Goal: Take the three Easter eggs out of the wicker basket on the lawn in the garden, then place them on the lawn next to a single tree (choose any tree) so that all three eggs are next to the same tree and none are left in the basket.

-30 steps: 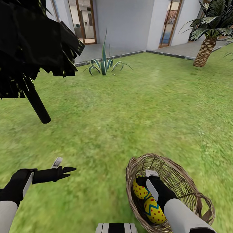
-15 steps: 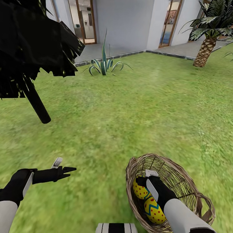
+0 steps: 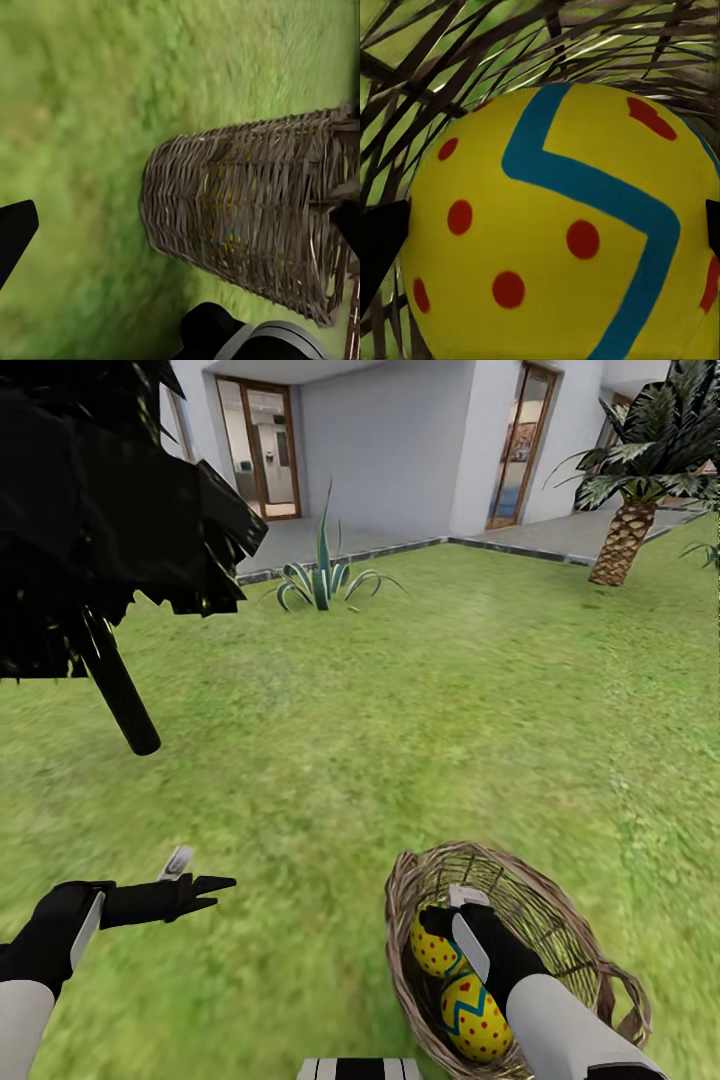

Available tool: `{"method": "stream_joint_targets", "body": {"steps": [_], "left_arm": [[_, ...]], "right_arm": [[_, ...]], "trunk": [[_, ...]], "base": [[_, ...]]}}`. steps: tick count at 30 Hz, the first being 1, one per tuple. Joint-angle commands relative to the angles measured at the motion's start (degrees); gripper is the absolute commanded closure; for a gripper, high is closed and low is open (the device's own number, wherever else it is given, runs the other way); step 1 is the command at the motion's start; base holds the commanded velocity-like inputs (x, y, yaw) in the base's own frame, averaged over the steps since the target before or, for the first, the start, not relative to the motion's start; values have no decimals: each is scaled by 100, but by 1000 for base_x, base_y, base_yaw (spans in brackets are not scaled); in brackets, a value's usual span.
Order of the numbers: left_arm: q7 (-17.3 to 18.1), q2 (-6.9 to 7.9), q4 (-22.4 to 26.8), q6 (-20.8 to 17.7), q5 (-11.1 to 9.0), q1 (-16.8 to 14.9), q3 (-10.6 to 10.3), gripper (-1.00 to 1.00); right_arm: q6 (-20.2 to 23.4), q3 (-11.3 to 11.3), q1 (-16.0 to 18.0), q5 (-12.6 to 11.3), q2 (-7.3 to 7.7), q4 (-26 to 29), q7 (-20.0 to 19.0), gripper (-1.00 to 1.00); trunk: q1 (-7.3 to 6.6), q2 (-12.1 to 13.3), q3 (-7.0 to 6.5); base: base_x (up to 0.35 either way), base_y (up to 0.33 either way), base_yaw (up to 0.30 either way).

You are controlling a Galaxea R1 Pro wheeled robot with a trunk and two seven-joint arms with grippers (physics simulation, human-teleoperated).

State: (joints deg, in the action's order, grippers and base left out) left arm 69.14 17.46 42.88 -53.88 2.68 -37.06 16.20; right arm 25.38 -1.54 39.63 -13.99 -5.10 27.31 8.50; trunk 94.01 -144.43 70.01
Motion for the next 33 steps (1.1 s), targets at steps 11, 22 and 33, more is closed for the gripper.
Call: {"method": "stream_joint_targets", "body": {"steps": [11,22,33], "left_arm": [[38,-13,2,-53,31,-3,15,-100],[38,-14,2,-53,31,-3,15,-100],[47,-14,1,-53,31,-3,15,-100]], "right_arm": [[37,-13,3,-70,1,12,46,100],[35,-13,2,-76,9,12,43,100],[37,-13,4,-77,9,12,43,100]], "trunk": [[-29,13,-240],[-58,28,-484],[-86,43,-727]], "base": [[-38,0,0],[-67,0,0],[-79,0,0]]}}
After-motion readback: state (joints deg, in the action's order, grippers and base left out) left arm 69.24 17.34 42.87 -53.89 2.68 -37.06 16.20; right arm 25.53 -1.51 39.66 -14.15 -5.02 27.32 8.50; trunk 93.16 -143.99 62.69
